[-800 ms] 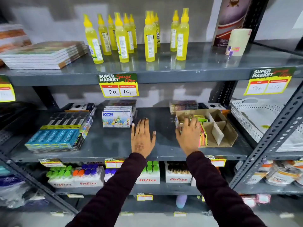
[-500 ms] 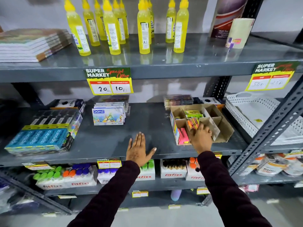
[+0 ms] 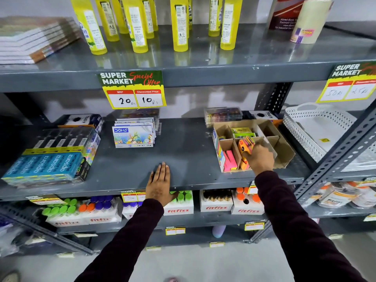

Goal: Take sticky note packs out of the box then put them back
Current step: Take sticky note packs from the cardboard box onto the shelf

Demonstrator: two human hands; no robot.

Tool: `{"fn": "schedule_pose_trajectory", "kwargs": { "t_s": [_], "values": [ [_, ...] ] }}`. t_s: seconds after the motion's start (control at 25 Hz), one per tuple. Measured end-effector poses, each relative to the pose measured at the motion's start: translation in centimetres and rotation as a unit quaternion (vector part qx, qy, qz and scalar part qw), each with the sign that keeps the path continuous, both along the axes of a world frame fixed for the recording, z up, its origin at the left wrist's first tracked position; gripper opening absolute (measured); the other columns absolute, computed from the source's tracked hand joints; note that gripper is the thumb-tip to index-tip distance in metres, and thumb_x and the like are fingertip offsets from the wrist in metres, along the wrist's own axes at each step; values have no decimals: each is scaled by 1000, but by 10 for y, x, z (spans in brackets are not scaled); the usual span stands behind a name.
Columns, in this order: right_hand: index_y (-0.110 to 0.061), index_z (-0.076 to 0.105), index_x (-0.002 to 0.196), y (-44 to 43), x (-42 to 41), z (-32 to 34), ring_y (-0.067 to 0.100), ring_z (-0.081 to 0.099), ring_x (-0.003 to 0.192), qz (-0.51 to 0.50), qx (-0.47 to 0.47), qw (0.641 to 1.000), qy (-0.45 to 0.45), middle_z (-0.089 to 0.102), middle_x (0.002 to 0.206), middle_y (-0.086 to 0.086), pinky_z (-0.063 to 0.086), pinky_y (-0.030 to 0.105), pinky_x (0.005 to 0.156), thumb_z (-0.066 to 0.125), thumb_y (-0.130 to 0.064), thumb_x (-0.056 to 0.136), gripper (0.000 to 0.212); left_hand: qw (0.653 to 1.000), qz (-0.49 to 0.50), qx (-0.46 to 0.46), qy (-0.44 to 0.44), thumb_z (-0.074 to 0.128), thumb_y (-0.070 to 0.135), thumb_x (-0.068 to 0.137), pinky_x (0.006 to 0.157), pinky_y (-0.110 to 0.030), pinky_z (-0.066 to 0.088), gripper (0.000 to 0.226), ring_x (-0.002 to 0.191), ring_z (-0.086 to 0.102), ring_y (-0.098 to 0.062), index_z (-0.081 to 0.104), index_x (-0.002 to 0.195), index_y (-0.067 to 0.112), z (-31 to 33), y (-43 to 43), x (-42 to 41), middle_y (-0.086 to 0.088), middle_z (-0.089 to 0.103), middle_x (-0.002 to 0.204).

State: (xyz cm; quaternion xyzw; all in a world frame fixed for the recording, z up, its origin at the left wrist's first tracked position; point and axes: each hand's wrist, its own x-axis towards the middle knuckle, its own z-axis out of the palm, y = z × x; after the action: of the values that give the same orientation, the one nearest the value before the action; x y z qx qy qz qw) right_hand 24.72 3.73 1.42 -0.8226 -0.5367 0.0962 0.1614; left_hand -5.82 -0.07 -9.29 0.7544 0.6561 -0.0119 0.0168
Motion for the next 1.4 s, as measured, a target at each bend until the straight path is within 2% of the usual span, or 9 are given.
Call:
{"fn": "schedule_pose_trajectory", "kwargs": {
  "t_s": [0.2, 0.32, 0.48, 0.56, 0.72, 0.84, 1.0, 1.24, 1.4],
  "values": [
    [5, 54, 110, -5, -21, 41, 43, 65, 97, -25, 181, 983, 16, 65, 110, 27, 51, 45, 79, 57, -33, 92, 42, 1000, 16, 24, 1, 56, 48, 87, 120, -40, 6, 97, 146, 1, -27, -7, 145, 2, -2, -7, -10, -16, -1, 159],
    [-1, 55, 85, -5, -56, 41, 39, 64, 78, 26, 206, 958, 199, 68, 80, 22, 46, 38, 68, 59, -31, 91, 30, 999, 18, 31, -14, 52, 42, 90, 120, -40, 4, 90, 146, 0, -27, -7, 145, 3, -3, -8, -7, -15, -2, 159],
    [5, 58, 101, -12, -115, -9, 41, 63, 98, -10, 56, 869, 492, 67, 99, 26, 49, 57, 96, 54, -20, 96, 26, 999, 12, 31, -19, 53, 43, 89, 121, -39, 5, 91, 146, 1, -25, -6, 145, 3, -4, -7, -10, -14, -1, 159],
    [1, 55, 99, -16, -131, -33, 35, 57, 99, -15, 33, 908, 417, 61, 101, 22, 47, 48, 97, 50, -20, 98, 22, 999, 5, 37, -25, 55, 42, 89, 120, -39, 5, 91, 146, 2, -27, -4, 145, 3, -5, -6, -13, -15, 1, 159],
    [-2, 36, 143, -20, -137, -50, 43, 39, 133, 23, 76, 982, 170, 35, 146, 27, 39, 48, 107, 40, -18, 102, 44, 999, 1, 37, -3, 51, 46, 90, 119, -40, 2, 92, 146, -1, -29, -7, 145, 2, -6, -5, -12, -18, -2, 158],
    [-9, 24, 151, -24, -147, -52, 41, 27, 142, 82, 25, 996, -13, 23, 157, 22, 26, 51, 117, 35, -28, 103, 53, 999, 7, 37, -9, 50, 45, 90, 119, -41, 3, 90, 146, -1, -29, -7, 144, 1, -7, -6, -12, -18, -2, 158],
    [-8, 24, 150, -24, -155, -55, 42, 30, 140, 126, -44, 988, -73, 26, 156, 23, 23, 50, 118, 37, -53, 97, 70, 999, 3, 34, -22, 48, 40, 91, 119, -41, 1, 87, 146, -2, -29, -9, 144, 2, -9, -5, -13, -18, -3, 158],
    [-7, 34, 146, -1, -183, -46, 42, 39, 132, 142, 47, 984, -94, 41, 143, 27, 20, 52, 120, 43, -50, 95, 68, 997, 5, 40, -69, 48, 28, 89, 120, -43, 7, 80, 146, 3, -30, -2, 145, 0, -7, -7, -13, -19, 2, 158],
    [-9, 36, 143, 37, -206, -46, 40, 38, 134, 185, -2, 980, -72, 41, 142, 26, 13, 53, 121, 47, -46, 94, 62, 996, 13, 48, -77, 56, 26, 88, 118, -46, 20, 75, 143, 19, -33, 15, 143, -4, -1, -10, -10, -21, 18, 155]
  ]
}}
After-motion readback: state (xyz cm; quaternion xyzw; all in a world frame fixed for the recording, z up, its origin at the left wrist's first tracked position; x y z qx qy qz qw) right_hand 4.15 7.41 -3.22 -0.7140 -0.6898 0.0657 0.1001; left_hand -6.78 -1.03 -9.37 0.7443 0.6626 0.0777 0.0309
